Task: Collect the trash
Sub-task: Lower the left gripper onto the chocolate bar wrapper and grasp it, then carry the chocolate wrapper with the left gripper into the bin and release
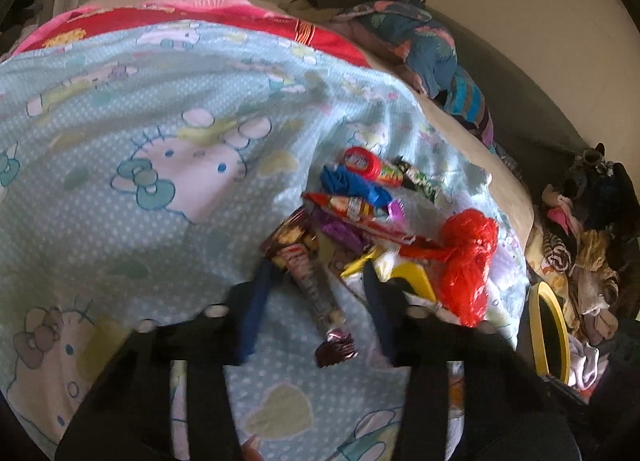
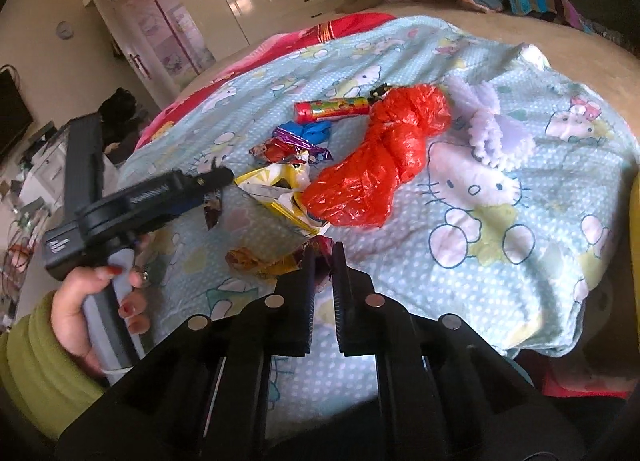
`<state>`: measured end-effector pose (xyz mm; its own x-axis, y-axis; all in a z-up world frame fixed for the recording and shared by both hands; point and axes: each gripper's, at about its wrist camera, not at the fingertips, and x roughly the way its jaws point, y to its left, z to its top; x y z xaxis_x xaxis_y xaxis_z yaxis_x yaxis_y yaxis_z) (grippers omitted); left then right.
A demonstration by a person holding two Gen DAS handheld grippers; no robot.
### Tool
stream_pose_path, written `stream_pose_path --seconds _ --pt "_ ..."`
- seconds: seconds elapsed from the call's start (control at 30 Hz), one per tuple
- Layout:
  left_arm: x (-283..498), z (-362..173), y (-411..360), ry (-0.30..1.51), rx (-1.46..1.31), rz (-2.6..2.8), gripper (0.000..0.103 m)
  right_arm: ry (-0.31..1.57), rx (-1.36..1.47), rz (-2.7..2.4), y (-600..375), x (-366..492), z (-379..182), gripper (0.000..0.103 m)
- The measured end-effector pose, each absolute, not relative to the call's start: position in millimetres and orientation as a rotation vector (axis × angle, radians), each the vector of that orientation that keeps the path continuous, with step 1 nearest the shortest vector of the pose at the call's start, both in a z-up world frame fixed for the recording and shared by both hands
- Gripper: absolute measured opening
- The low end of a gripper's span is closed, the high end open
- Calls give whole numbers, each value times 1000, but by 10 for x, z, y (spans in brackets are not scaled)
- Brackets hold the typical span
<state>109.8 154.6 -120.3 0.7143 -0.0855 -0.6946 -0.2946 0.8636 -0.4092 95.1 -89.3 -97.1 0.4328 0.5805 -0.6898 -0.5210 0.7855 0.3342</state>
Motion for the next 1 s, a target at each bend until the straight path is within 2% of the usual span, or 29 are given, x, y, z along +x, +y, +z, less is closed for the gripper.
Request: stream_pose_path --seconds 0.03,0.2,0.57,1.0 --pt "1099 -1208 1539 784 -523 124 23 874 68 686 -909 923 -937 5" --pt "1066 -1054 1483 747 -490 110 18 806 61 673 -1014 864 -773 4" --pt "947 -504 1120 626 -405 5 17 696 70 633 -1231 811 -506 4" --pt "820 -162 715 567 -329 -83 17 623 116 548 -1641 808 -325 4"
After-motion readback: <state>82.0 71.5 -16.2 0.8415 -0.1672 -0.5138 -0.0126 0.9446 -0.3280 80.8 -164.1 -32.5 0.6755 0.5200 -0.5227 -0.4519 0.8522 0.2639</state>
